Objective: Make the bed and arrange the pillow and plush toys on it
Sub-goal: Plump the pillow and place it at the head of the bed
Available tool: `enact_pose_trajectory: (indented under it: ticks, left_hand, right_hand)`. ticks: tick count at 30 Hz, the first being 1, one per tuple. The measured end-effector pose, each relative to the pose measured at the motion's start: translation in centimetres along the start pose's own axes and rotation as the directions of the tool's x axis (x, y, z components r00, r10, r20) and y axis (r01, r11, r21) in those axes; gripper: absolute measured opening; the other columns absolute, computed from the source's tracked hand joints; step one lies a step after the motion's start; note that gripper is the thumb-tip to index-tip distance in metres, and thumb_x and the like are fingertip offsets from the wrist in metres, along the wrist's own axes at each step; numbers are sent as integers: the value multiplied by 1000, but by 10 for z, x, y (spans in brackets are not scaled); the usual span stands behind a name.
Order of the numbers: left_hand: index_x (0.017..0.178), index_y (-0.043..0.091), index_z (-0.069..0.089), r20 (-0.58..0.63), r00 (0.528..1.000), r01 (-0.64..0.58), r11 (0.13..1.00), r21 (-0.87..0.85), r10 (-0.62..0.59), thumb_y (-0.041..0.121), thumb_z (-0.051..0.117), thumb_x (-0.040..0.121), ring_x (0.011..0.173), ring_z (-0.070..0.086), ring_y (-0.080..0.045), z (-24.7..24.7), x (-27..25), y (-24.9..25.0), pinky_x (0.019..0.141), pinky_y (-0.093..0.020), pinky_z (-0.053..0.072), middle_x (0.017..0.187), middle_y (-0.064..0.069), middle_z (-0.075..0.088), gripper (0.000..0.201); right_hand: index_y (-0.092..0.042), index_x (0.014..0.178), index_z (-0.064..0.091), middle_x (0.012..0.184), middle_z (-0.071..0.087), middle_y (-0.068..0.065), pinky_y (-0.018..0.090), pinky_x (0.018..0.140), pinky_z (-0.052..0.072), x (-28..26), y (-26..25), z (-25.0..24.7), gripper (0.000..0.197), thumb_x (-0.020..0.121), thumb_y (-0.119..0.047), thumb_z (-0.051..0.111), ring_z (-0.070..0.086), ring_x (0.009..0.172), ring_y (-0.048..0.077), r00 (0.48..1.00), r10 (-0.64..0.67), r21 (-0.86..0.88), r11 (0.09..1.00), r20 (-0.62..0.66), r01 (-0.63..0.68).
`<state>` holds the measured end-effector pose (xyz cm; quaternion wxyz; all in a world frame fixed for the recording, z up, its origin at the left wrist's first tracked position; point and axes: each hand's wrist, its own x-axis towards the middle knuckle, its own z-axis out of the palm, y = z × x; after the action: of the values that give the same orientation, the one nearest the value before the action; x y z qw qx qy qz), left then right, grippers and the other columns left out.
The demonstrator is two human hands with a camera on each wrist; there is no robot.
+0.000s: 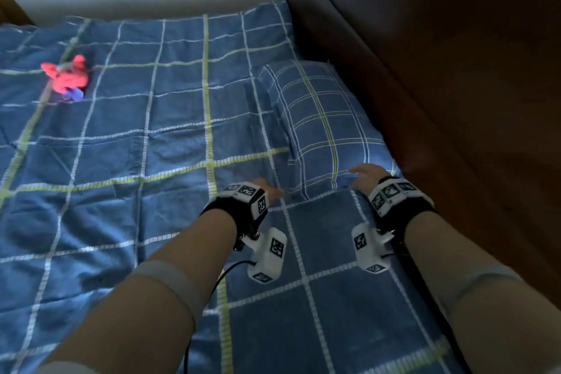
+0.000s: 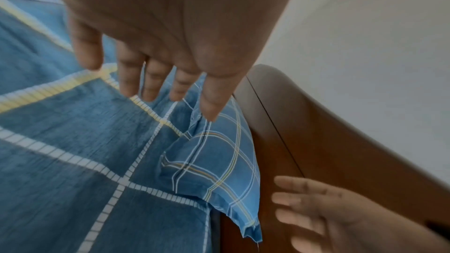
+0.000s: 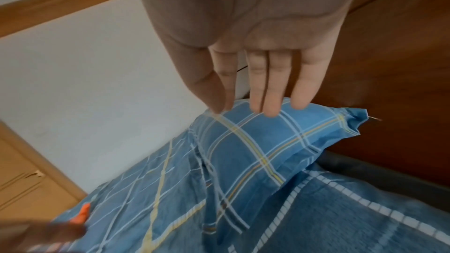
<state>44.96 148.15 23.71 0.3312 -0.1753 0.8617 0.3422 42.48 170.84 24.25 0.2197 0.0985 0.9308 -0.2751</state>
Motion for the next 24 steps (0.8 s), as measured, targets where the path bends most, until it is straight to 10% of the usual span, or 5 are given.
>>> enact_pose_trajectory:
  ticks: [7,16,20,24]
  left_hand:
    - [104,-3,63,-27,987,-158,984,77,161,19,49,94,98,66,-30,4,-49,11,90,-34,52,105,-19,67,28]
    - [74,9,62,-103,949,-249,910,332,297,34,46,94,65,51,-16,-50,-168,-75,60,-24,42,63,0,53,36]
    - [92,5,69,-231,946,-131,921,366,226,35,37,98,90,58,-24,-97,-240,-181,82,-32,45,91,-13,64,44]
    - [119,-1,58,-401,915,103,943,317,34,40,33,98,121,53,-30,-149,-325,-321,98,-33,39,128,-19,58,52]
  right_hand:
    - [-14,113,61,98,55,6,31,86,47,-57,-40,4,25,90,-19,55,53,89,21,998,-46,-64,997,52,49]
    - [-14,78,52,72,51,4,28,72,40,-189,-141,37,22,91,-30,54,50,74,22,975,-188,-215,954,117,209]
    - [-9,112,59,111,58,18,31,82,38,-261,-229,104,36,94,-38,48,53,108,28,921,-288,-388,842,262,374]
    - [-13,92,60,90,59,13,29,82,39,-355,-339,202,28,93,-38,48,54,99,24,784,-487,-474,625,384,620]
